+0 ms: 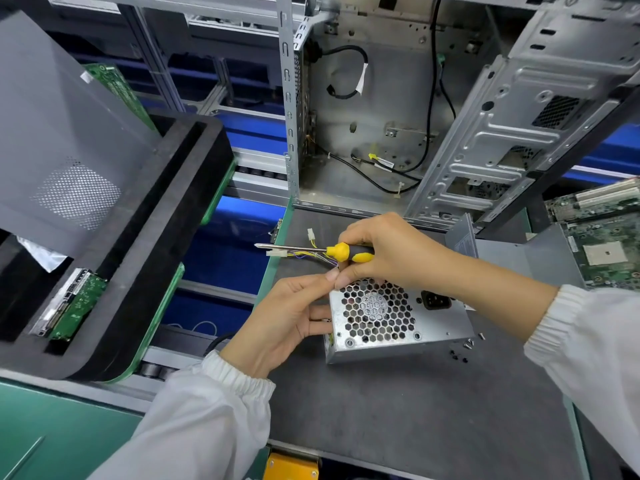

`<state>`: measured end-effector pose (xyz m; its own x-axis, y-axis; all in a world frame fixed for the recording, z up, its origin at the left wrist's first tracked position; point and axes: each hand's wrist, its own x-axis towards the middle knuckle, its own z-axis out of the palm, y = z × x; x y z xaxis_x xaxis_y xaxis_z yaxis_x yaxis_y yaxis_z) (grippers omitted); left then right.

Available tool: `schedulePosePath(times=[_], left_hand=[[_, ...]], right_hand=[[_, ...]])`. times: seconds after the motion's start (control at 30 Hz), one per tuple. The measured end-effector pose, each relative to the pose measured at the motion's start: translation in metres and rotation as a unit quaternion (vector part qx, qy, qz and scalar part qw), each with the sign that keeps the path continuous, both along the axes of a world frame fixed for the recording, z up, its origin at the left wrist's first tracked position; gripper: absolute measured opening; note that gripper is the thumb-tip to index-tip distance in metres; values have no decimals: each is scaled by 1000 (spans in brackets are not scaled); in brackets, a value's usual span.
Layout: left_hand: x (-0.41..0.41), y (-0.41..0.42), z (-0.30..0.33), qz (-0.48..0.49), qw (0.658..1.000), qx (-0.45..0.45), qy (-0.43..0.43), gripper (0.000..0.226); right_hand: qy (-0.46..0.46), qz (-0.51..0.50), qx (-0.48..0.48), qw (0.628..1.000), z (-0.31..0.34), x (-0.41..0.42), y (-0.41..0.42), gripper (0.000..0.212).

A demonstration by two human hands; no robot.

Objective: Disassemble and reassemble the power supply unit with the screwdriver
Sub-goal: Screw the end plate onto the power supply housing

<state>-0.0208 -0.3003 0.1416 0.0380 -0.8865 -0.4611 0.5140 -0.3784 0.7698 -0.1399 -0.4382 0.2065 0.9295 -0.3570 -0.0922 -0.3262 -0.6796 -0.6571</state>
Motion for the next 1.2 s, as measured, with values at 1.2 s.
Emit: schedulePosePath(times=[1.2], left_hand=[[1,-4,4,12,999,46,-6,44]], right_hand=[[116,3,-78,990,49,-82,-5,34]])
